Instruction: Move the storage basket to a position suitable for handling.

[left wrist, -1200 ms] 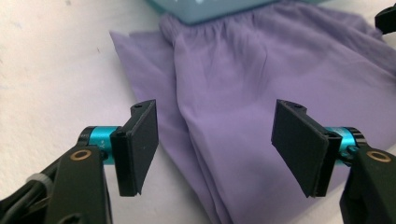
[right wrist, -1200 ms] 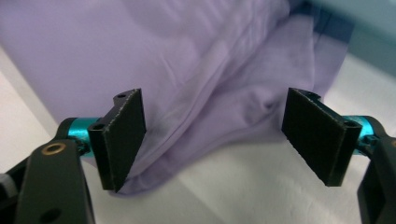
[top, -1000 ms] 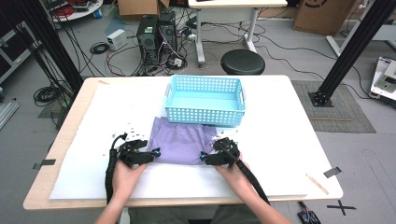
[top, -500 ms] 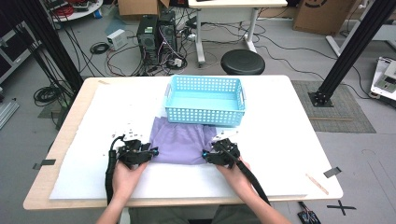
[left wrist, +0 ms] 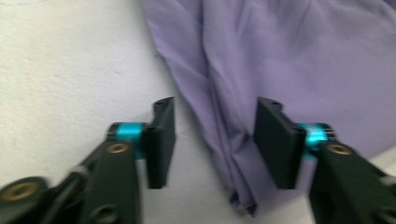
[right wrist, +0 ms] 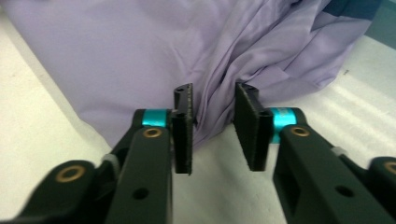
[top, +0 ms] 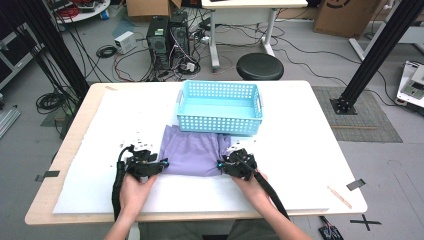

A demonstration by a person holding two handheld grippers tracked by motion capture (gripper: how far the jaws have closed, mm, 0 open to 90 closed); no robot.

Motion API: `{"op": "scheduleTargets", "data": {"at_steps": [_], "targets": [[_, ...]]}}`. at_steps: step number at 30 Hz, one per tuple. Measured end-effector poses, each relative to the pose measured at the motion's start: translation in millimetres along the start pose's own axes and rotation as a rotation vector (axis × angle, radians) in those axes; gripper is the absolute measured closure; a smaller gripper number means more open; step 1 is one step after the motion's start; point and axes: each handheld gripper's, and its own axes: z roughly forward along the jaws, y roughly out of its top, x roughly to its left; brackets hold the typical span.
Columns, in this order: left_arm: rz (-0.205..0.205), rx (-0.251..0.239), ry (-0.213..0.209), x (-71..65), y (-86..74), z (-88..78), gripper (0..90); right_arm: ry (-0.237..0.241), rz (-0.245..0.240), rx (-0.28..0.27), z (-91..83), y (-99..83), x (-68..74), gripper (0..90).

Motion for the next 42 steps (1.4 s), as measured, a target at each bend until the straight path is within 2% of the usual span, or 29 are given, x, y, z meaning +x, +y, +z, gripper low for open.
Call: {"op": "scheduleTargets", "data": {"at_steps": [1, 2, 3, 4, 9, 12, 13, 16, 17, 18, 20, 22, 23, 24, 29, 34, 42], "targets": [[-0.002, 0.003, -0.014, -0.7, 0.3, 0.0, 67.3, 0.032, 0.008, 0.005, 0.5, 1.0, -1.6, 80.6], [-0.002, 0.004, -0.049, -0.9, 0.2, 0.4, 75.0, 0.057, 0.011, 0.009, 0.8, 1.4, -2.4, 84.7], [-0.038, -0.003, -0.108, -1.6, -0.9, 2.5, 78.1, 0.066, 0.006, 0.011, 1.2, 1.6, -2.6, 85.6], [-0.038, -0.003, -0.108, -1.6, -0.9, 2.5, 79.6, 0.063, -0.003, 0.012, 1.2, 1.8, -2.5, 86.3], [-0.059, -0.020, -0.149, -3.4, -3.2, 4.0, 81.3, 0.070, -0.016, 0.008, -0.3, 0.9, -3.6, 88.1], [-0.049, -0.011, -0.179, -8.7, -4.2, 4.6, 81.6, 0.053, -0.032, 0.009, -5.5, -2.5, -7.4, 88.4], [-0.045, -0.012, -0.185, -12.1, -4.4, 5.4, 81.6, 0.054, -0.021, 0.012, -8.0, -4.3, -9.7, 88.4], [-0.020, -0.008, -0.208, -24.8, -4.5, 8.6, 81.6, 0.050, -0.007, 0.012, -18.2, -13.3, -21.5, 88.4], [-0.003, -0.005, -0.223, -34.7, -4.5, 10.7, 81.6, 0.044, -0.008, 0.012, -21.0, -15.7, -23.9, 88.5], [-0.003, -0.005, -0.223, -34.7, -4.5, 10.7, 81.7, 0.044, -0.008, 0.012, -21.0, -15.7, -23.9, 88.5], [0.012, 0.001, -0.244, -44.4, -4.8, 12.9, 81.6, 0.039, -0.009, 0.016, -27.4, -20.8, -28.0, 88.5], [0.021, 0.003, -0.267, -54.3, -4.3, 16.5, 81.6, 0.029, -0.005, 0.018, -34.3, -26.5, -32.6, 88.4], [0.028, 0.006, -0.292, -64.7, -3.8, 20.1, 81.7, 0.022, -0.005, 0.021, -42.2, -33.2, -37.7, 88.5], [0.028, 0.006, -0.292, -64.7, -3.8, 20.1, 81.7, 0.022, -0.005, 0.021, -42.2, -33.2, -37.7, 88.5], [0.060, 0.018, -0.333, -86.8, -2.1, 26.5, 81.7, 0.017, 0.016, 0.014, -62.0, -52.5, -47.6, 88.4], [0.082, 0.030, -0.369, -101.7, -5.0, 26.3, 81.8, 0.018, 0.019, 0.008, -82.8, -74.4, -47.4, 88.4], [0.123, 0.043, -0.405, -118.8, -15.4, 17.8, 81.8, 0.022, 0.025, -0.002, -103.2, -97.5, -41.1, 88.4]]}}
